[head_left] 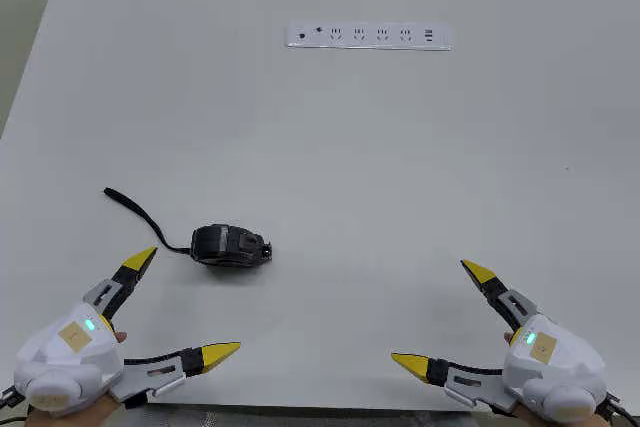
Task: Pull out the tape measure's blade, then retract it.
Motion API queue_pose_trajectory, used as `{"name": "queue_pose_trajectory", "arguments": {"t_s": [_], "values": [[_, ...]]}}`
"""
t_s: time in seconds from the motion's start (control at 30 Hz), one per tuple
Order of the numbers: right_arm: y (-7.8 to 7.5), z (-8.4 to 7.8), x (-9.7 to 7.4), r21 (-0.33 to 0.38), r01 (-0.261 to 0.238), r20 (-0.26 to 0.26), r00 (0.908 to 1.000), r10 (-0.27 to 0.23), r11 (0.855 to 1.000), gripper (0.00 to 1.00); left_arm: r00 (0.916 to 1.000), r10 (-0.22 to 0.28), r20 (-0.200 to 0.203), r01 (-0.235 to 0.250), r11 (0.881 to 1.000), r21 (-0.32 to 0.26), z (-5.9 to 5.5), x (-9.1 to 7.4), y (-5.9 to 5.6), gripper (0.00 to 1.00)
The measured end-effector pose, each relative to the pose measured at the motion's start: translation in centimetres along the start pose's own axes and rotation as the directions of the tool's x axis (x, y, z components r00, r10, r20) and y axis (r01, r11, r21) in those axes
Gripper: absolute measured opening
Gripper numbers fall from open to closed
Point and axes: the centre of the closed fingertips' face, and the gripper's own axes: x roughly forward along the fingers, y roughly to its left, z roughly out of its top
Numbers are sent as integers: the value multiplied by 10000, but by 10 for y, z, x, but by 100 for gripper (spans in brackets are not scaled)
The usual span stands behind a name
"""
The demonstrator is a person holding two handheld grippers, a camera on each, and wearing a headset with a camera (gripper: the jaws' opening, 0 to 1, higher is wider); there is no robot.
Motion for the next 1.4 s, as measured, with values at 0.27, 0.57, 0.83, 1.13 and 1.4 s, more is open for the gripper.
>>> {"name": "queue_pose_trajectory", "arguments": {"t_s": [0.27, 0.57, 0.83, 1.13, 1.4], "values": [[-1, -1, -1, -20, 25, -19, 10000, -25, 10000, 94, 10000, -25, -47, 25, 10000, 68, 1, 0, -1, 100], [-1, -1, -1, -25, 8, -64, 10000, -8, 10000, 94, 9999, -38, -116, 40, 9998, 175, 1, 0, 0, 100], [-3, -2, -2, -176, -15, -154, 9999, 12, 9998, 93, 9998, -59, -194, 64, 9996, 264, -2, -2, 3, 99], [-3, -3, -2, -243, -139, -261, 9996, 133, 9996, 93, 9994, -162, -301, 173, 9992, 363, -1, -1, 4, 99], [-6, 1, 0, -430, -348, -389, 9987, 331, 9985, 91, 9981, -398, -472, 419, 9981, 450, 3, 0, 5, 97]]}}
